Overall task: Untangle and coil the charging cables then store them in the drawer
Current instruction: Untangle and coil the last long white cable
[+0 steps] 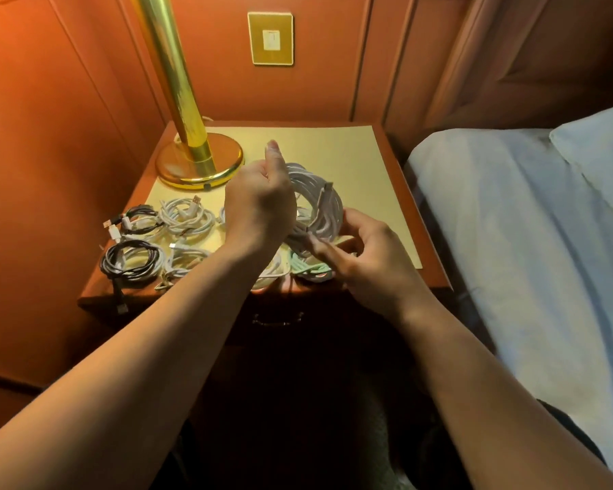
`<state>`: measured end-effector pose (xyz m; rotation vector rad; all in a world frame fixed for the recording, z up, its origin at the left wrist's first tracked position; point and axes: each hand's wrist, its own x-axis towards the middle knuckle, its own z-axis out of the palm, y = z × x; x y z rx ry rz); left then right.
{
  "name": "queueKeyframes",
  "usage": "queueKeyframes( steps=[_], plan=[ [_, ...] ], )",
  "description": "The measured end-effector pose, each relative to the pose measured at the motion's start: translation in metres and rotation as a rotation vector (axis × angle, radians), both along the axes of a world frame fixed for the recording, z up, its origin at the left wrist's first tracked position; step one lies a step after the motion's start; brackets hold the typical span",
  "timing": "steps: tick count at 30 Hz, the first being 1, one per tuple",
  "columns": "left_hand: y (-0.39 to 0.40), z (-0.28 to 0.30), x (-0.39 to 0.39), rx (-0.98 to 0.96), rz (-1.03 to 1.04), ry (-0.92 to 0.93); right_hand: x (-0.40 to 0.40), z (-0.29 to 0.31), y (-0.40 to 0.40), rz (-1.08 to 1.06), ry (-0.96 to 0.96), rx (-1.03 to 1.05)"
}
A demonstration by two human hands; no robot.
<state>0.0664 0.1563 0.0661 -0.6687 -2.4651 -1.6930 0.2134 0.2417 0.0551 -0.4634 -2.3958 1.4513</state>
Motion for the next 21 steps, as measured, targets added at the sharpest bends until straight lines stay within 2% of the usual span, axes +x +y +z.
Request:
queueKeyframes(
  steps=[4,7,10,16,21],
  plan=[
    [0.039,0.0,-0.017,-0.002,-0.036,0.011,-0.018,-0.001,0.024,-0.071,0.035,-0.087],
    [0.064,-0.003,-0.027,-0.066,-0.06,0.045,-0.032,-0.004,0.039,-0.195,0.021,0.006],
    [0.081,-0.013,-0.035,-0.202,-0.152,0.071,-0.045,-0.011,0.062,-0.319,-0.047,0.116],
    [0.106,-0.031,-0.051,-0.434,-0.28,-0.001,-0.066,-0.03,0.104,-0.352,-0.11,0.06],
    [0.119,-0.039,-0.059,-0.703,-0.279,0.151,-0.068,-0.045,0.128,-0.37,-0.185,0.108]
  ],
)
